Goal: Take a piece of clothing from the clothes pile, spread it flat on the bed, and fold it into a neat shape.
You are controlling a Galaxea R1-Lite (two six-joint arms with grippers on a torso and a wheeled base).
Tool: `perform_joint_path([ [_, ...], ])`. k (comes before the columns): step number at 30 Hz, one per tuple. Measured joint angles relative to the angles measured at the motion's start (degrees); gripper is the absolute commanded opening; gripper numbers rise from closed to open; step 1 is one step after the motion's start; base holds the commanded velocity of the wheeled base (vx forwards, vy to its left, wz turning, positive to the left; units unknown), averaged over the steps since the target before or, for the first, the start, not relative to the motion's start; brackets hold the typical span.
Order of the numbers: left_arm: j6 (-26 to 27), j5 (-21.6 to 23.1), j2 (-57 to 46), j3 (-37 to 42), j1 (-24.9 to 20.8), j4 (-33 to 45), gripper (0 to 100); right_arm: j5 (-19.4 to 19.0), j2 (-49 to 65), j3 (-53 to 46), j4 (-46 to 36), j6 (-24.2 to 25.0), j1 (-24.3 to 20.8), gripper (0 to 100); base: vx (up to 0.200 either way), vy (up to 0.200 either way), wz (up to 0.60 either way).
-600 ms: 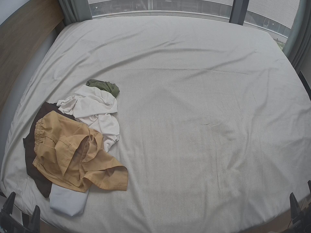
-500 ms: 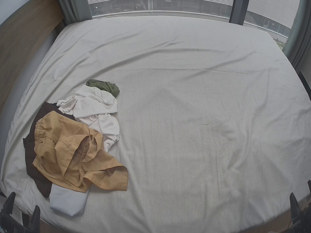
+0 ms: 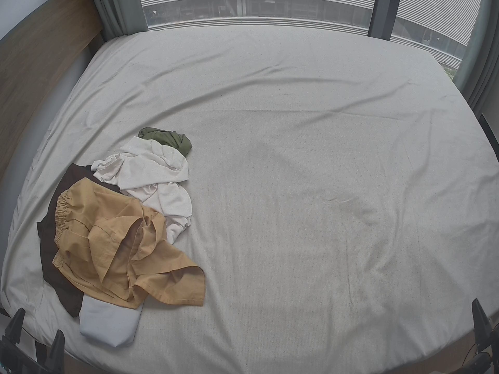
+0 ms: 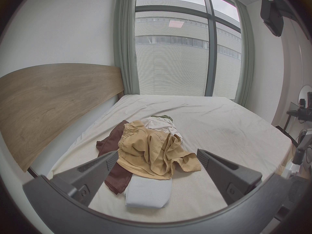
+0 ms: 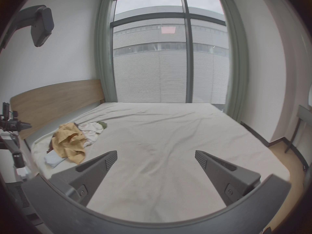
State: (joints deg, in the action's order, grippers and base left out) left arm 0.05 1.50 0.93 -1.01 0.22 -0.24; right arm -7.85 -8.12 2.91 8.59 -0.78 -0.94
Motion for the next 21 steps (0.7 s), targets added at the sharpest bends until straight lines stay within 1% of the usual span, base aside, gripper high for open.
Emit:
perform_joint_path([
  [4, 0.02, 0.0, 0.0, 0.0, 0.0, 0.0, 100, -1.17, -4.47, 2.01, 0.18, 0.43, -1.84, 100, 0.0, 0.0, 0.0],
  [13, 0.02, -0.02, 0.0, 0.0, 0.0, 0.0, 100, -1.67, -17.15, 10.95, 1.15, 1.49, -7.08, 100, 0.0, 0.0, 0.0],
  [17, 0.05, -0.02, 0.0, 0.0, 0.0, 0.0, 100, -1.85, -23.8, 14.12, 3.61, 2.08, -9.86, 100, 0.0, 0.0, 0.0],
  [21, 0.05, 0.0, 0.0, 0.0, 0.02, 0.02, 100, -2.51, -30.2, 16.07, 7.91, 3.02, -12.09, 100, 0.0, 0.0, 0.0],
])
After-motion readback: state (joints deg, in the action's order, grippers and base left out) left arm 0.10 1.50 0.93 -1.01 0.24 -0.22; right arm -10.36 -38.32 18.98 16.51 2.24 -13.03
